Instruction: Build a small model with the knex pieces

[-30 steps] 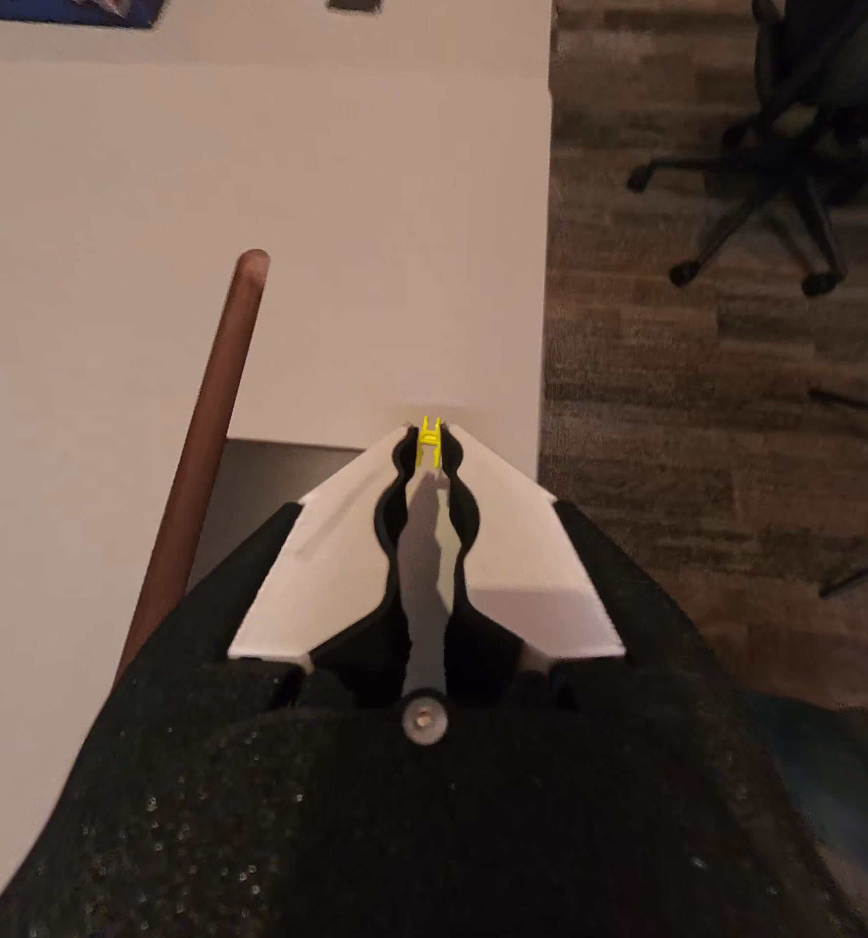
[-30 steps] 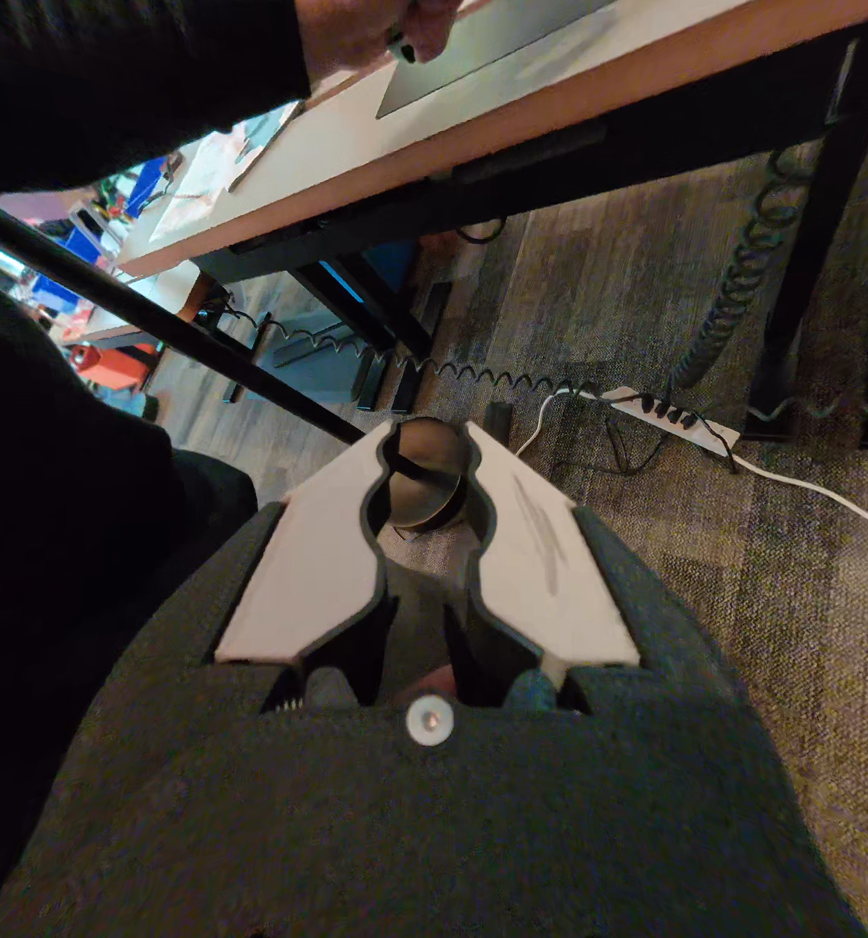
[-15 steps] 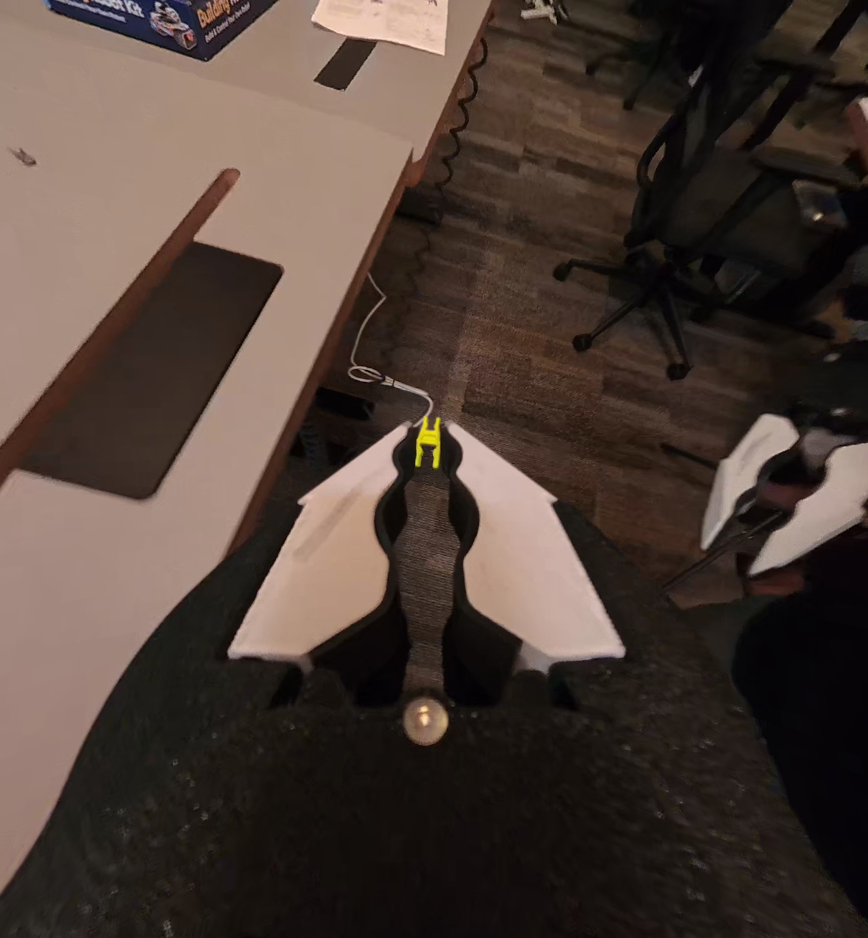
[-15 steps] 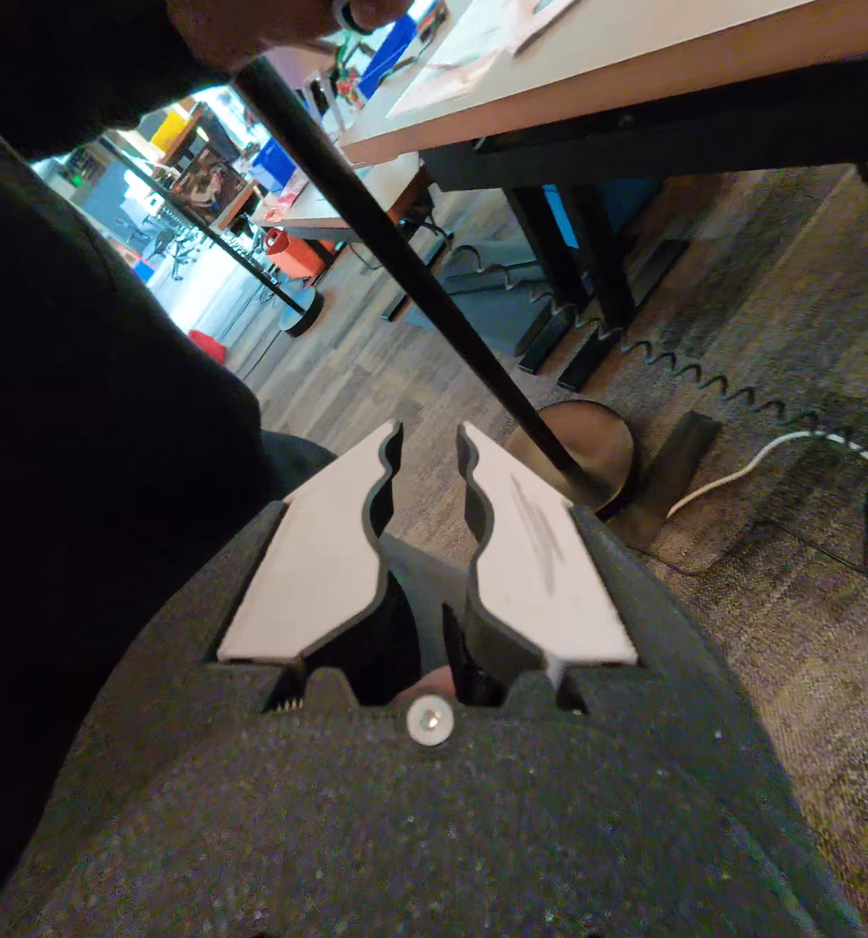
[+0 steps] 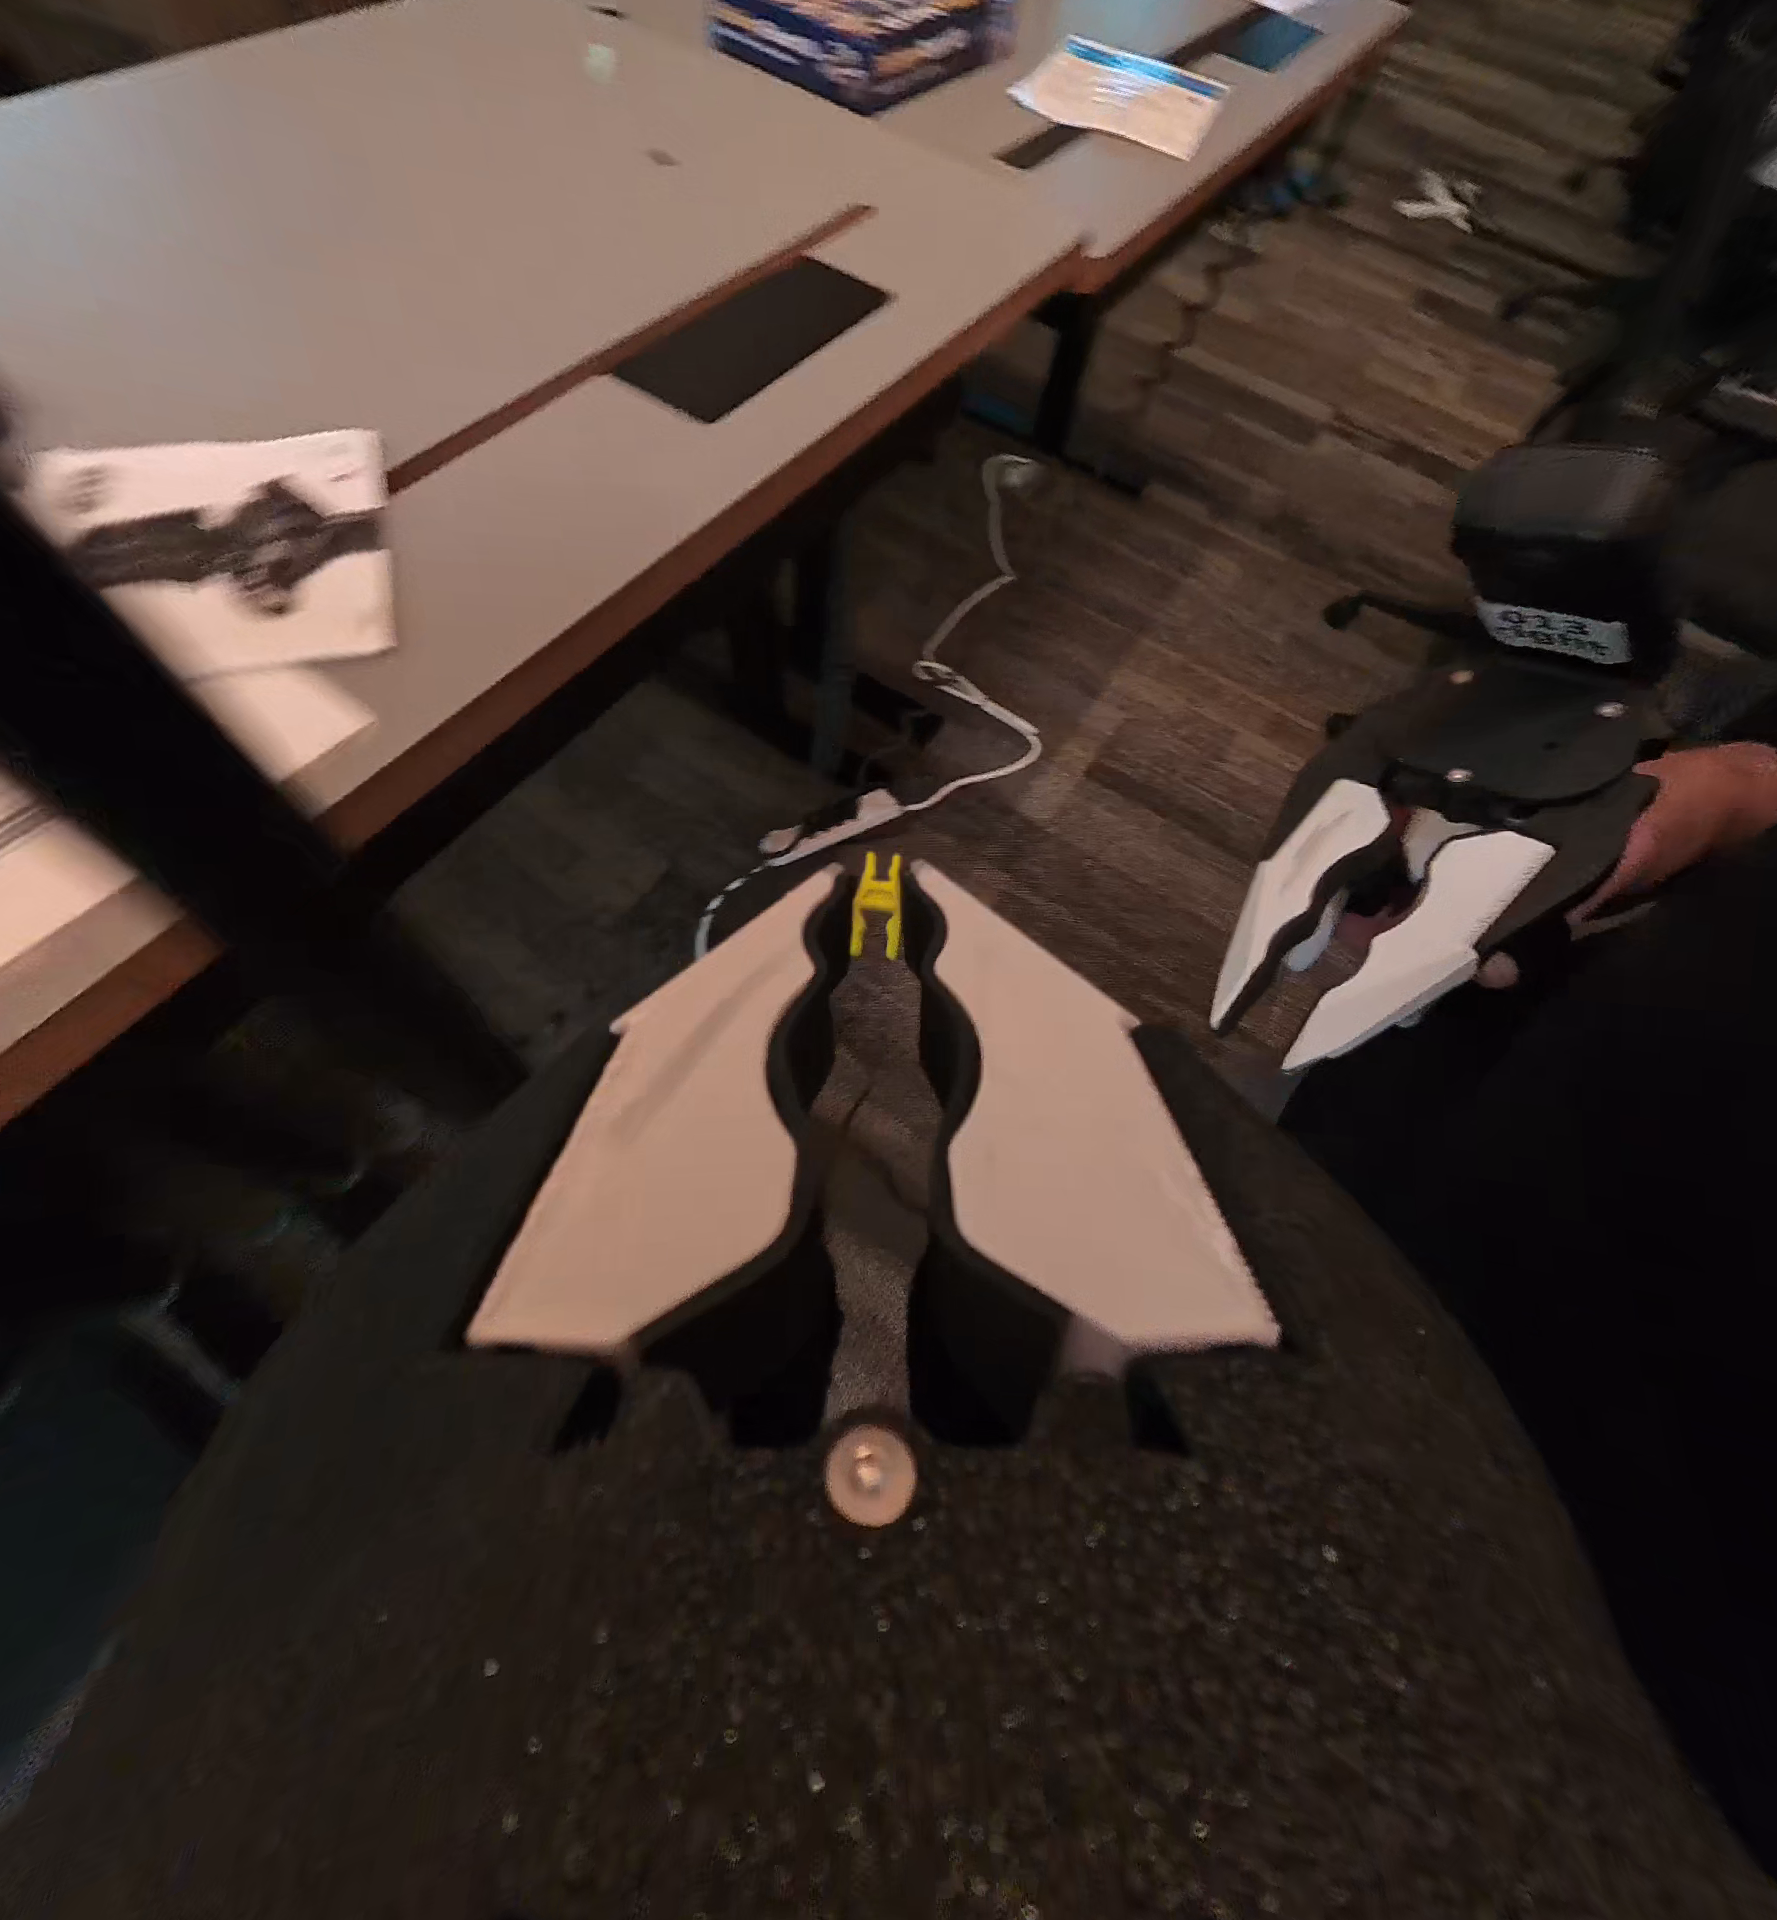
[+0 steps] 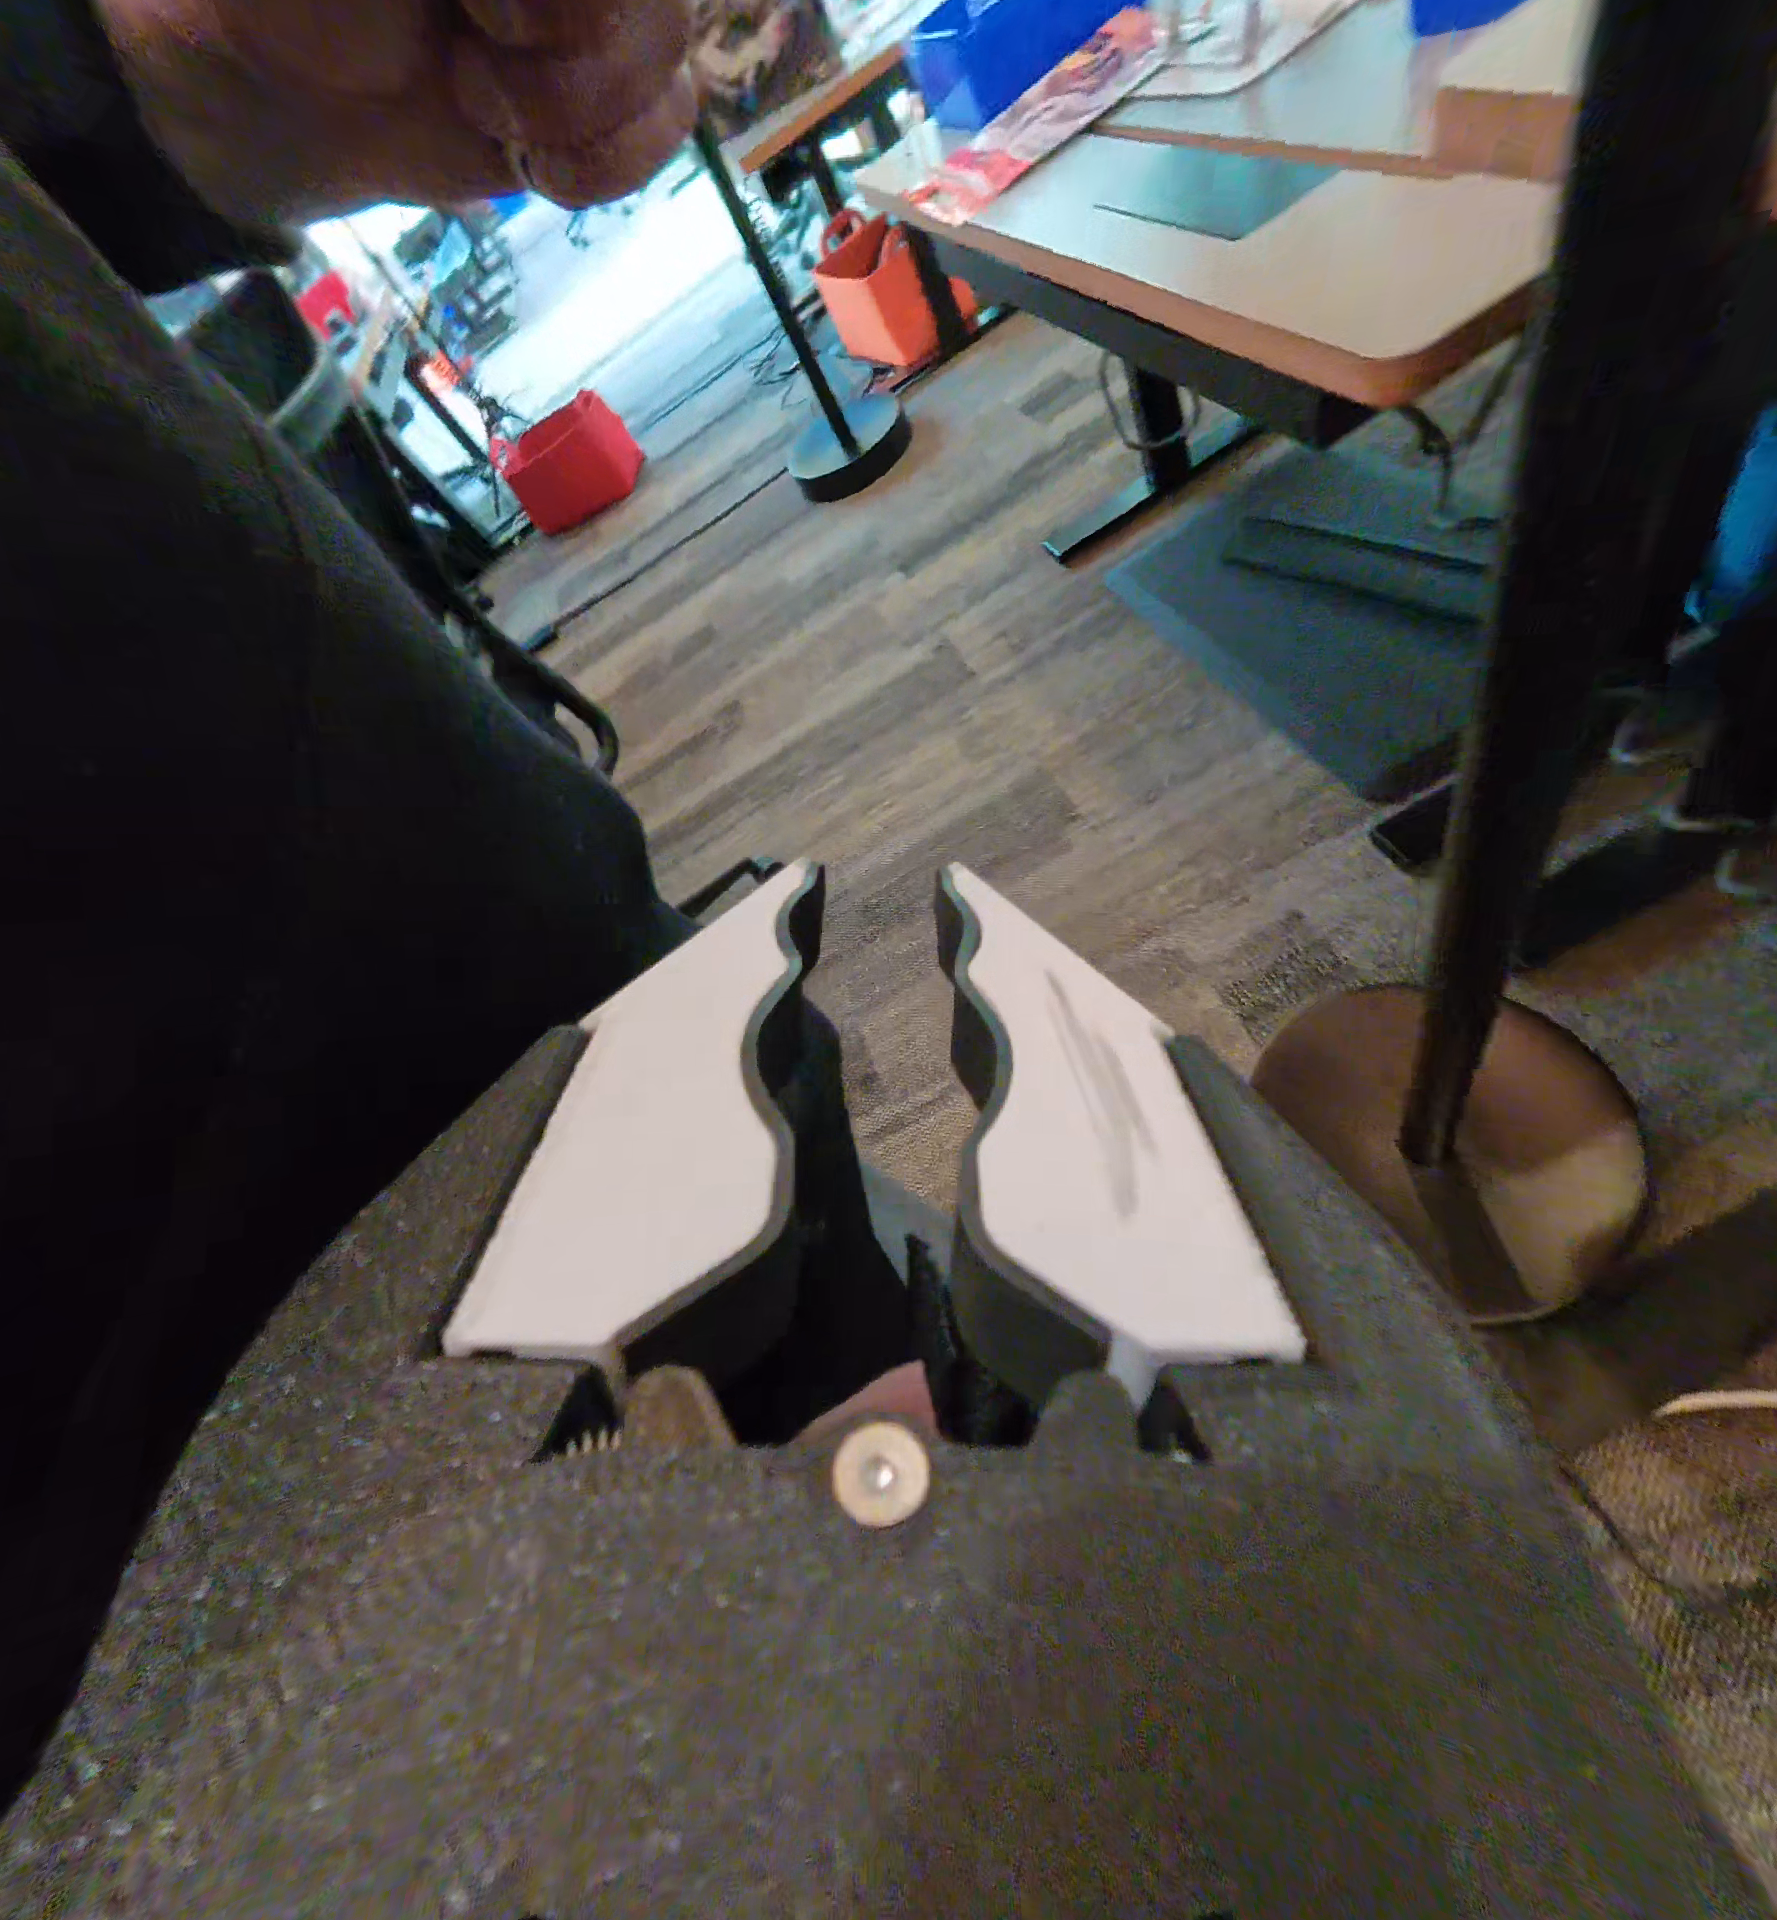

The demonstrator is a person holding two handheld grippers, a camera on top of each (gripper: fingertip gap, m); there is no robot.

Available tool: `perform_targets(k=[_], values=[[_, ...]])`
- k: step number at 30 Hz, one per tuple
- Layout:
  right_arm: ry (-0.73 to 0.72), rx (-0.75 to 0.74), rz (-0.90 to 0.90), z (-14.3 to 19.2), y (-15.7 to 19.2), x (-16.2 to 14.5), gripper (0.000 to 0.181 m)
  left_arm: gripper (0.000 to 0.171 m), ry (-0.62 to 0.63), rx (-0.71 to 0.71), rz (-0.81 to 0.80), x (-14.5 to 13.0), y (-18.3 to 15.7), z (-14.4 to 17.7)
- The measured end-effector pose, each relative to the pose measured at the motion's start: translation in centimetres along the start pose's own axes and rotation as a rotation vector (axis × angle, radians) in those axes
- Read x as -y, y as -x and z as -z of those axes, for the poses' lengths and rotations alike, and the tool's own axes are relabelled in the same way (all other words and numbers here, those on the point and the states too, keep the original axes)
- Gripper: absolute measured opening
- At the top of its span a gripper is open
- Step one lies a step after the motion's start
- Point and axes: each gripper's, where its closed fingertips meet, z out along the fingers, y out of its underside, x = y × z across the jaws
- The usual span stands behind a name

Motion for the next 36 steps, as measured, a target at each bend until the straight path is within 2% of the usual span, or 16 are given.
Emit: perform_targets(k=[5,9,14,20,25,27,29,32,36], values=[[0.127,0.125,0.181,-9.2,6.9,3.6,0.020,0.007,-0.089,0.270,0.093,-4.8,7.0,15.1],[0.220,0.228,0.251,-14.7,9.4,5.8,0.020,0.006,-0.194,0.465,0.168,-8.0,11.6,25.1],[0.310,0.341,0.235,-22.6,11.2,7.8,0.020,0.006,-0.296,0.619,0.269,-13.3,16.9,33.7],[0.384,0.415,0.240,-34.9,10.2,11.3,0.020,0.006,-0.337,0.684,0.360,-18.9,25.5,40.8],[0.349,0.508,0.189,-48.7,8.7,19.6,0.021,0.006,-0.309,0.726,0.424,-21.6,35.2,47.7],[0.330,0.571,0.239,-53.5,9.4,23.7,0.020,0.006,-0.290,0.759,0.413,-21.8,38.6,51.3],[0.356,0.610,0.303,-58.2,9.7,26.6,0.021,0.006,-0.272,0.823,0.408,-22.4,41.6,55.4],[0.356,0.662,0.356,-65.1,10.8,30.8,0.021,0.006,-0.302,0.917,0.446,-23.7,44.9,61.8],[0.371,0.756,0.396,-74.2,14.0,34.1,0.021,0.006,-0.271,1.030,0.492,-27.4,48.1,70.3]])
